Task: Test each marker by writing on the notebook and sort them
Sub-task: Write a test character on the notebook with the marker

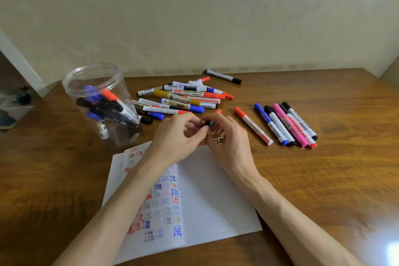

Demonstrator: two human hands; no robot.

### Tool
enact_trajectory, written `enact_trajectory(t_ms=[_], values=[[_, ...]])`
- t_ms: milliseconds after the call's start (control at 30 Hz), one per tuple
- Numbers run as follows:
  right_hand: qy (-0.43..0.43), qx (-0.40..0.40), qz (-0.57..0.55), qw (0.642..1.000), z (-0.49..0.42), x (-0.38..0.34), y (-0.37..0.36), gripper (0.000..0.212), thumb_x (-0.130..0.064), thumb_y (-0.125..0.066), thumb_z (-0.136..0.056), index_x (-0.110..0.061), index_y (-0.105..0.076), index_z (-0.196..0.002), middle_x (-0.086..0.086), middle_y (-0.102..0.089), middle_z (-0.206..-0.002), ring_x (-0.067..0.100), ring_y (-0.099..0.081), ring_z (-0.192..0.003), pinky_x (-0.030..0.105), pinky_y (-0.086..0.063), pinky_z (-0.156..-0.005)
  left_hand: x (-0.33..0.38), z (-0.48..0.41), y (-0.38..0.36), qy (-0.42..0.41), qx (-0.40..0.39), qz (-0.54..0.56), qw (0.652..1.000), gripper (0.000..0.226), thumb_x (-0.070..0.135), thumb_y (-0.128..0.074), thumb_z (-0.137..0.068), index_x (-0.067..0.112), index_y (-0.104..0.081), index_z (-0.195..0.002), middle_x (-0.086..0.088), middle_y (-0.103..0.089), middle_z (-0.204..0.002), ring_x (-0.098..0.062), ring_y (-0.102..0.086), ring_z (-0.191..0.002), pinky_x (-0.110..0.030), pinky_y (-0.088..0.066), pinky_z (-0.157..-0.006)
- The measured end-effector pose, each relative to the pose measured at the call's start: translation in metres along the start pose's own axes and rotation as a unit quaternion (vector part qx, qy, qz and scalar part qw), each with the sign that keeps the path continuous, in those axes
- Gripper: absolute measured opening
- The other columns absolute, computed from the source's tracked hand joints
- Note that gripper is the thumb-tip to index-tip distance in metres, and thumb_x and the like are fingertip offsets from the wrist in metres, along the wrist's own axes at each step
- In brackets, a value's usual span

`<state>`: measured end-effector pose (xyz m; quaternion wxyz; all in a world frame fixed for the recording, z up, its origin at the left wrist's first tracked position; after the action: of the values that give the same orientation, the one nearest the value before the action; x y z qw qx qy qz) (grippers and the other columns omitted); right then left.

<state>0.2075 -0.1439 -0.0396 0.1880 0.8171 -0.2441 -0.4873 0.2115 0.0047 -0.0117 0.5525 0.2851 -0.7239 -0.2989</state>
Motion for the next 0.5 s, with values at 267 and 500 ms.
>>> enact_trajectory(t_ms=[267, 500], values=[[-0.103, -0.021, -0.139, 0.985, -0.002, 0.008, 0.001, 0.015, -0.031, -0.067, -0.103, -0.023, -0.074, -0.114, -0.012, -0.076, -0.094, 0.004, -0.072, -0.089, 0.021, -0.056, -0.074, -0.017, 0.014, 0.002, -0.025, 0.015, 0.074, 0.997, 0.037, 0.023, -0.067, -0.099, 0.030, -0.062, -0.135, 0.020, -0.065, -0.123, 0.006, -0.062, -0.104, -0.013, -0.056, -0.076], [-0.139, -0.065, -0.234, 0.960, 0.005, -0.004, -0.004, 0.024, -0.031, -0.069, -0.101, -0.009, -0.077, -0.095, -0.001, -0.076, -0.075, 0.008, -0.067, -0.060, 0.019, -0.051, -0.060, -0.017, 0.027, -0.002, -0.062, 0.020, 0.027, 0.997, 0.039, 0.040, -0.064, -0.089, 0.024, -0.072, -0.124, 0.013, -0.074, -0.113, 0.009, -0.063, -0.093, -0.002, -0.050, -0.079]])
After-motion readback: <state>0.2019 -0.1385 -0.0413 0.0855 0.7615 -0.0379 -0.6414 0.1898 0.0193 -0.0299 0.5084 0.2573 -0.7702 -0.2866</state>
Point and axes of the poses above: each hand's wrist, its own z-axis away from the middle knuckle, its own y-axis out of the back of the hand, x = y × z, the point moved 7 cm from there along -z, towards the middle knuckle
